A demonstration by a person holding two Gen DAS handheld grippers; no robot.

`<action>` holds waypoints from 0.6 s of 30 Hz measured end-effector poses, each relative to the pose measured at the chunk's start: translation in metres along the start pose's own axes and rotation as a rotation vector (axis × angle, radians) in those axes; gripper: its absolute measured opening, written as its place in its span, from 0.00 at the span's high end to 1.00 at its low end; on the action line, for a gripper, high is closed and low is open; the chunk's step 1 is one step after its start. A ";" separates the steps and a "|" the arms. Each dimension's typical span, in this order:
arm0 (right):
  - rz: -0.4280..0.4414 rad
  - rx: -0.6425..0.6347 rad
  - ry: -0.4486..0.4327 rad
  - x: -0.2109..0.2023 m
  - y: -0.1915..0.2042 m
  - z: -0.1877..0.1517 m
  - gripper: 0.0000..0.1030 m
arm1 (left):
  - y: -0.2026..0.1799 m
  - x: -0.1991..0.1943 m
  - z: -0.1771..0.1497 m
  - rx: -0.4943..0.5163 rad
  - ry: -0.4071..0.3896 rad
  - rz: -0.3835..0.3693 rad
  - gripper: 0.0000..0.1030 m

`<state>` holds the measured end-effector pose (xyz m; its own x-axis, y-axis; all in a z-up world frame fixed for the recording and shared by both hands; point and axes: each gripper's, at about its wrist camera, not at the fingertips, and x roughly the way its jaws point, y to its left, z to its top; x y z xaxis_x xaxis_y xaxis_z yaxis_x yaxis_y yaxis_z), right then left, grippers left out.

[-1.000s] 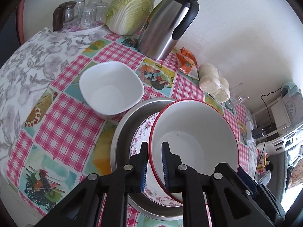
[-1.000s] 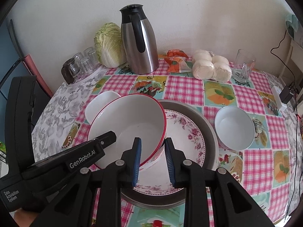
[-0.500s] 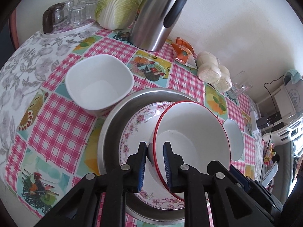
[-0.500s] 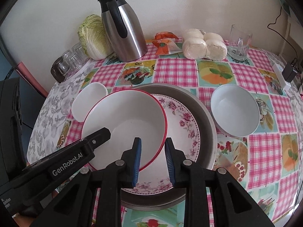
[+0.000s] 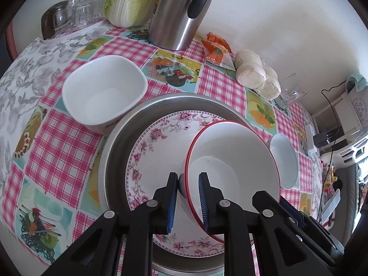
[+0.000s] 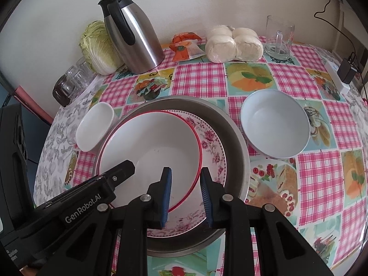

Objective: Organize plates and bowls
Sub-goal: 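Lift the red-rimmed bowl with the left tool and lower it onto the floral plate, then open the left tool to release the red-rimmed bowl in the basin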

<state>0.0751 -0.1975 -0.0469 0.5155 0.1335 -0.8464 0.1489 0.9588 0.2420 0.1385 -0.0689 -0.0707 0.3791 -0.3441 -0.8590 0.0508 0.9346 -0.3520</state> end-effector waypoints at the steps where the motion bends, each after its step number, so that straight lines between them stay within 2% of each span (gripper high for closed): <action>1: 0.001 -0.001 0.002 0.001 0.001 0.000 0.73 | 0.001 0.000 0.000 -0.003 -0.001 0.002 0.81; 18: 0.006 -0.004 0.017 0.007 0.003 -0.002 0.72 | 0.007 0.003 0.002 -0.028 0.011 -0.006 0.80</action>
<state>0.0777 -0.1933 -0.0525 0.5019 0.1434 -0.8530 0.1428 0.9589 0.2452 0.1417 -0.0632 -0.0752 0.3688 -0.3505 -0.8609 0.0265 0.9298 -0.3672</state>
